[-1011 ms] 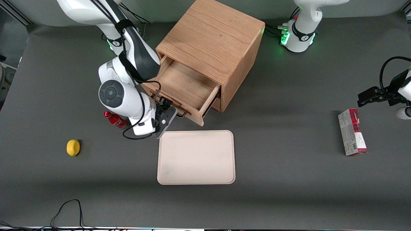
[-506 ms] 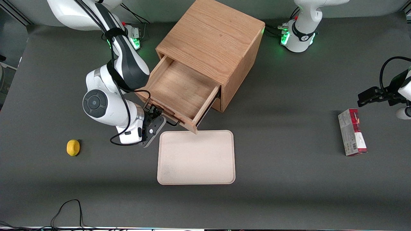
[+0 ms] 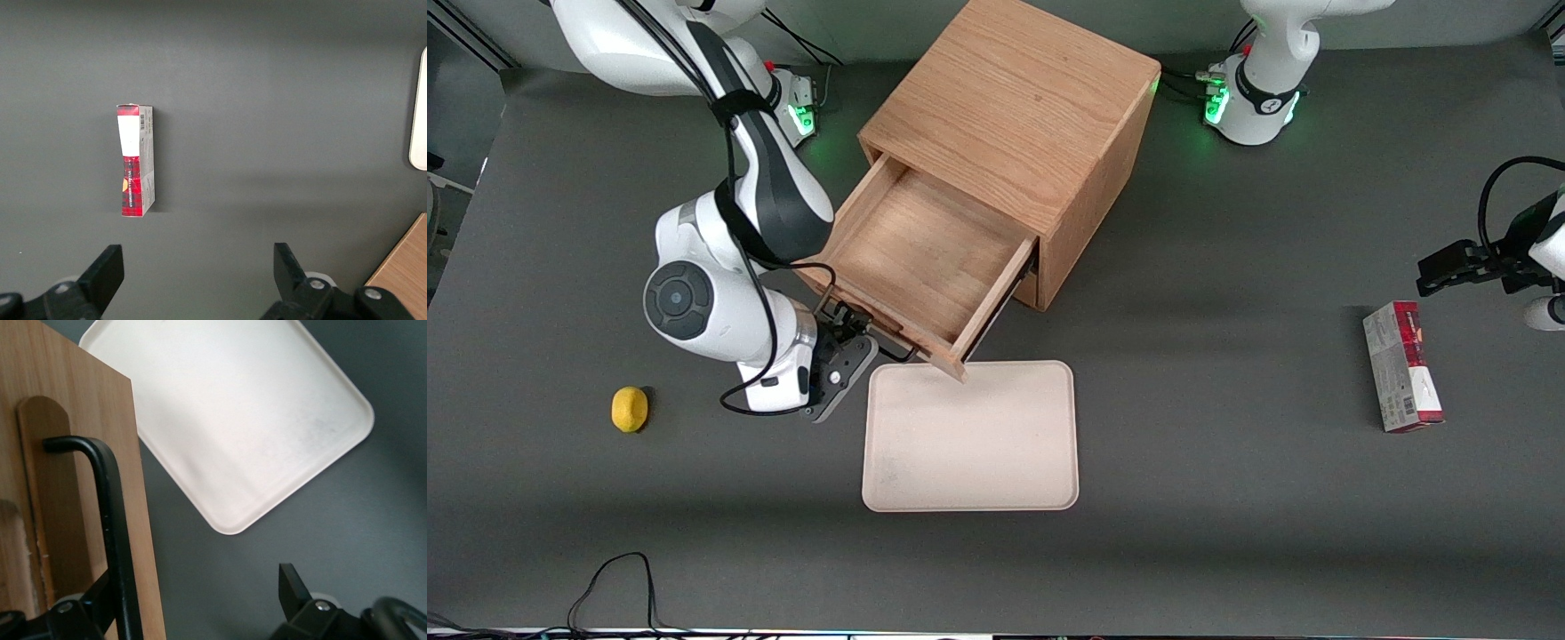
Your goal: Open upper drawer
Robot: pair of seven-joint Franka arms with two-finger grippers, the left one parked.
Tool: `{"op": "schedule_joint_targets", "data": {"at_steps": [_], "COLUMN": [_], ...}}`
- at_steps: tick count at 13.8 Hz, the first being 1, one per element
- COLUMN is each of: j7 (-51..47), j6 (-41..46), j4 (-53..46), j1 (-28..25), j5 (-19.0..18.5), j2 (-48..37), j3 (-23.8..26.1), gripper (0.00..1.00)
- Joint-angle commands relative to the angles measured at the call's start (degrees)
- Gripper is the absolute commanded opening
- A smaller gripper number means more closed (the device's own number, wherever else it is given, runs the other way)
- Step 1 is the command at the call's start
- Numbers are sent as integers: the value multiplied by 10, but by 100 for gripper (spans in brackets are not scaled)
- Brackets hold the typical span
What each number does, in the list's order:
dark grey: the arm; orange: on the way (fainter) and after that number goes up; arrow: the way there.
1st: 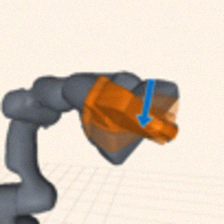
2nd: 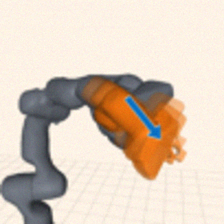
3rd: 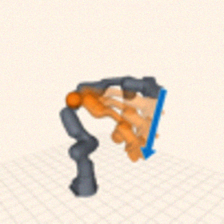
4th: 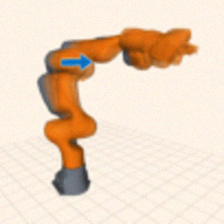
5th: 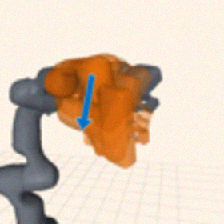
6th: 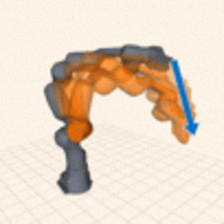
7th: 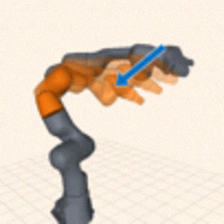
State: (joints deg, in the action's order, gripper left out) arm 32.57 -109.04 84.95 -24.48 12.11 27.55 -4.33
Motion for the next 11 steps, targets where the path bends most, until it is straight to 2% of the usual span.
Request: {"op": "schedule_joint_targets", "data": {"at_steps": [1,6,11], "j7": [12,7,4], "j6": [10,11,68], "j4": [-36,-52,-105], "j1": [8,13,13], "j5": [-13,-11,-6], "j2": [26,26,22], "j3": [-1,0,0], "gripper": [100,100,100]}}
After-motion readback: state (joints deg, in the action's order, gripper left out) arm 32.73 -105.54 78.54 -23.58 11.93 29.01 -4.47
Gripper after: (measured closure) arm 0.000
